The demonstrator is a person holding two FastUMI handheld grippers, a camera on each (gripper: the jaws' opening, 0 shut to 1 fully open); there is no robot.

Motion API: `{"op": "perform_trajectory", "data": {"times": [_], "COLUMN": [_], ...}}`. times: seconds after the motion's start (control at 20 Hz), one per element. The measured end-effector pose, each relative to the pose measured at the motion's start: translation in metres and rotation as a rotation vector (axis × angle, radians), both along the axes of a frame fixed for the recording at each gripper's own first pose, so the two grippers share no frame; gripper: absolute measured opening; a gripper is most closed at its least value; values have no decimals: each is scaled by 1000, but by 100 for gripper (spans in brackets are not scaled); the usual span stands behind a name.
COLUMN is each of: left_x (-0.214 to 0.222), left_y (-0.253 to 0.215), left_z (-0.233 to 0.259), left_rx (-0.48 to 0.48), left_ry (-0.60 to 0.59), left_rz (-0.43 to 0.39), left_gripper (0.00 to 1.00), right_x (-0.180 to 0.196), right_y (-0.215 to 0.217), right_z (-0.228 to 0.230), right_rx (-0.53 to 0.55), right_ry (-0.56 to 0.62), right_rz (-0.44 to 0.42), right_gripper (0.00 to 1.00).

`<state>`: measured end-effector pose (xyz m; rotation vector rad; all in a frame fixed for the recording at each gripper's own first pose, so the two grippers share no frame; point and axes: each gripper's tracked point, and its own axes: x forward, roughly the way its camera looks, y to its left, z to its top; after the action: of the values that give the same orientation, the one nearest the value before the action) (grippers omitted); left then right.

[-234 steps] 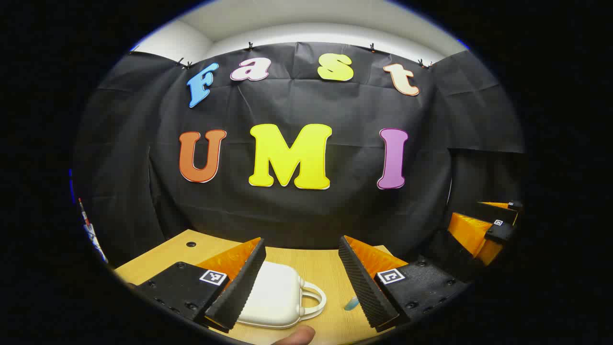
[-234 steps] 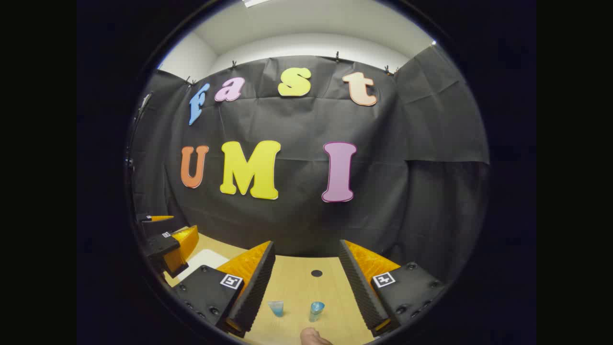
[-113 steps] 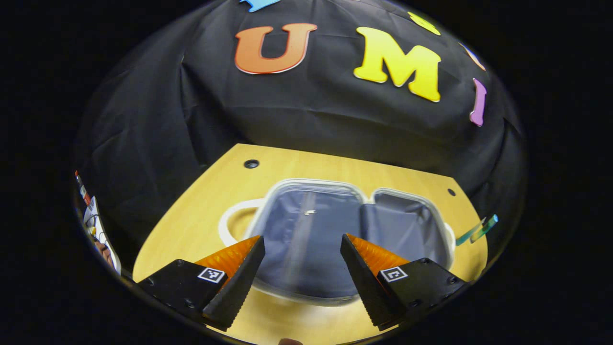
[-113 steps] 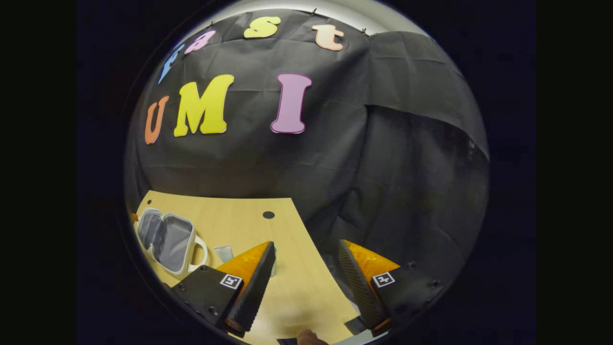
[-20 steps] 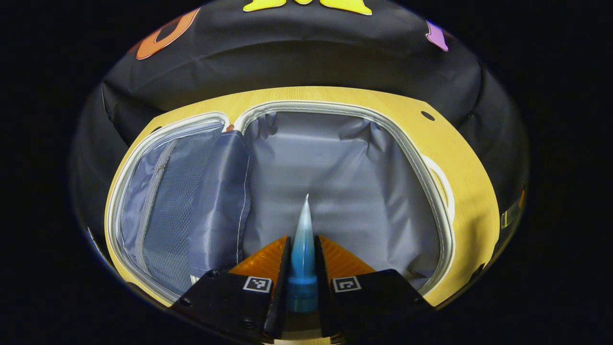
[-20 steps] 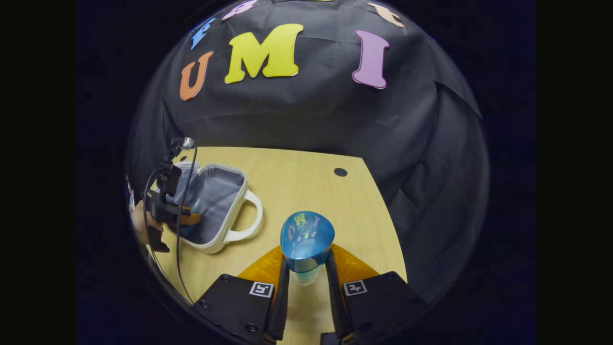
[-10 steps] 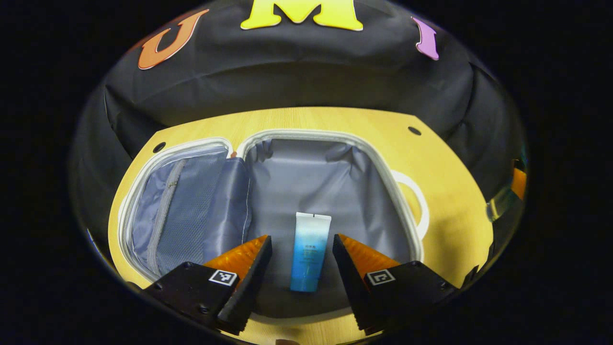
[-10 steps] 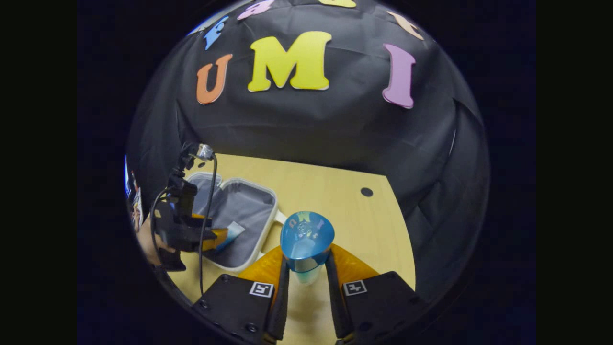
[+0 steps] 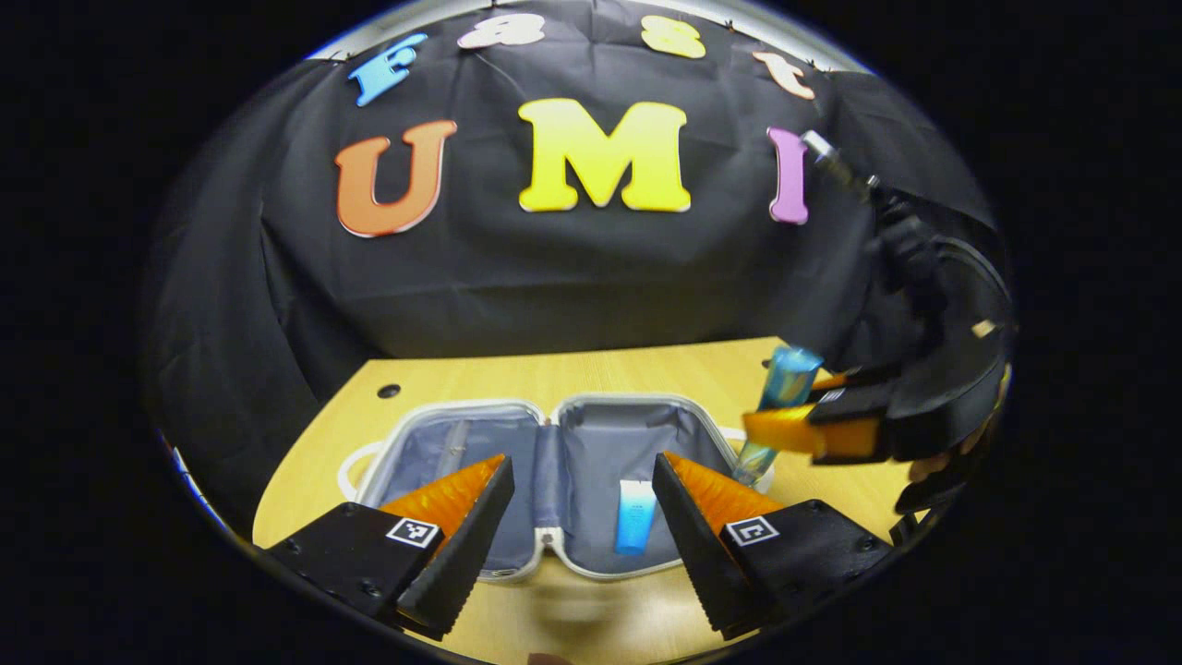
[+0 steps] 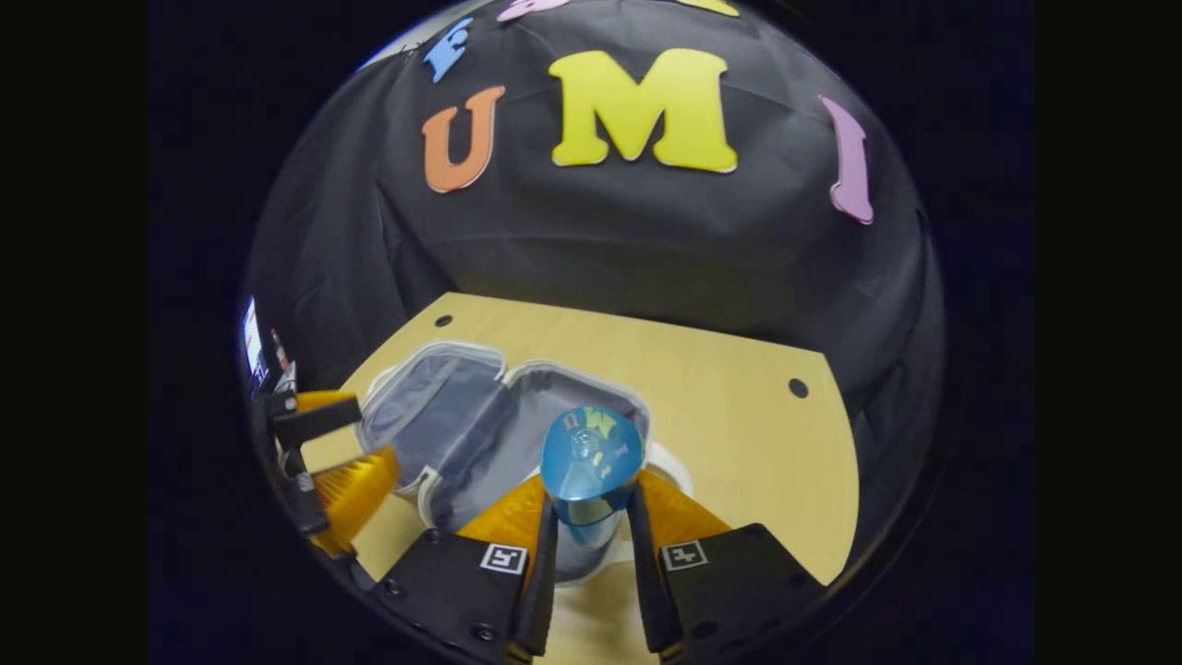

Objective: First open the suitcase, pack the skin care products into it, and then close the suitcase.

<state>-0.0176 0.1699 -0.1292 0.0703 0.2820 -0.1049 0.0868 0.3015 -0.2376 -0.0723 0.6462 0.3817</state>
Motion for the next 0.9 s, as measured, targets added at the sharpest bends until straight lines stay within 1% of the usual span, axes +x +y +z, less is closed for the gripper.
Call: {"op": "perform_trajectory", "data": {"times": [0.1,0.25,0.3,0.35,0.4,0.5,0.6,0.65,0.7,0.75,0.8,0.9], "left_x": [-11,-26,-29,-33,-36,-40,-42,-42,-42,-40,-39,-36], "left_y": [16,41,47,55,63,75,89,91,96,102,105,113], "left_z": [12,23,26,31,37,47,55,56,56,56,54,47], "left_rx": [-2,14,16,21,23,28,19,8,2,-2,-5,0], "left_ry": [-42,-70,-80,-92,-107,-142,-163,-167,-166,-167,-161,-135], "left_rz": [8,25,29,36,45,58,75,74,81,88,90,109], "left_gripper": [96,96,96,96,96,96,96,100,96,96,96,96], "right_x": [-8,-16,-19,-19,-19,-13,3,11,16,21,26,35], "right_y": [21,38,40,42,42,42,42,44,44,43,42,37], "right_z": [-25,-60,-70,-78,-85,-90,-93,-93,-96,-98,-102,-110], "right_rx": [-3,-16,-24,-28,-28,-20,-14,-16,-18,-20,-24,-39], "right_ry": [73,169,199,227,253,282,288,293,300,312,328,357], "right_rz": [8,-10,-21,-35,-55,-109,-156,-169,-184,-197,-213,-251], "right_gripper": [36,36,36,33,36,36,36,36,36,39,36,36]}}
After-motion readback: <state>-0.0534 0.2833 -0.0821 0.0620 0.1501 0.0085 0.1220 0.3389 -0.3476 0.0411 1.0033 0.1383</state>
